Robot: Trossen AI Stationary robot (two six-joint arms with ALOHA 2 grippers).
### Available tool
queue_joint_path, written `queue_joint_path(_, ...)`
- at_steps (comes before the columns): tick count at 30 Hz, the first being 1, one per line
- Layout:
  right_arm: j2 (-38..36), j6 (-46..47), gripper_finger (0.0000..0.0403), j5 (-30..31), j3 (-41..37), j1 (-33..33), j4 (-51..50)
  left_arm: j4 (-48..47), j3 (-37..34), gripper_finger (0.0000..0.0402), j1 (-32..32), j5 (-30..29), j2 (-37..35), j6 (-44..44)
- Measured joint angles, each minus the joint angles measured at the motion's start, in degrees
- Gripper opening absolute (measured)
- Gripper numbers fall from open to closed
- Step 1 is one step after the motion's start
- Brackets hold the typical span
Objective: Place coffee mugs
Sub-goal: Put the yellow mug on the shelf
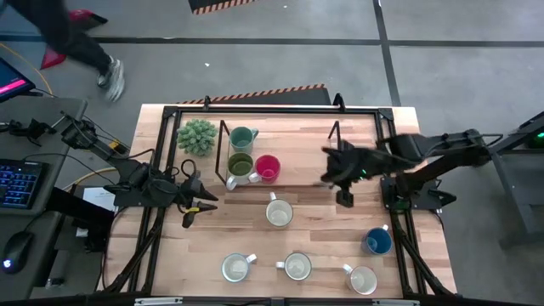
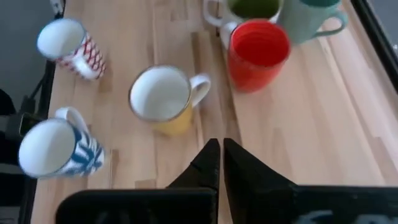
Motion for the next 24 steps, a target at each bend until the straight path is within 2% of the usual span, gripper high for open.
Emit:
queue_joint_path(4, -8.12, 4.73, 0.0, 2.48, -12.2, 3.21, 9.71, 1.72, 0.0, 0.0121, 0.0, -0.14, 0.0, 0.03)
queue_joint_path(9, -17.82, 6.07, 0.0, 0.72, -27.04, 6.66, 27.95, 2.58, 0.0, 0.0121, 0.01, -0.15, -0.01, -0.03)
queue_joint_path(13, -22.09, 6.05, 0.0, 0.34, -37.24, 8.28, 42.81, 2.57, 0.0, 0.0121, -0.01, -0.3, 0.01, -0.02)
queue_joint_path(17, -21.83, 5.03, 0.0, -4.65, -46.24, 8.46, 59.72, 2.64, 0.0, 0.0121, 0.0, -0.83, 0.01, -1.08)
queue_joint_path(19, -20.11, 6.56, 0.0, -5.18, -49.95, 8.46, 66.97, 2.88, 0.0, 0.0121, -0.01, -1.33, 0.01, -1.4)
queue_joint_path(21, -17.84, 10.04, 0.0, -4.74, -52.11, 8.43, 71.33, 3.78, 0.0, 0.0121, -0.01, -2.71, 0.01, -1.4)
queue_joint_path(24, -13.85, 12.44, 0.0, -3.85, -51.56, 8.26, 71.7, 5.42, 0.0, 0.0121, 0.01, -5.02, -0.01, -1.4)
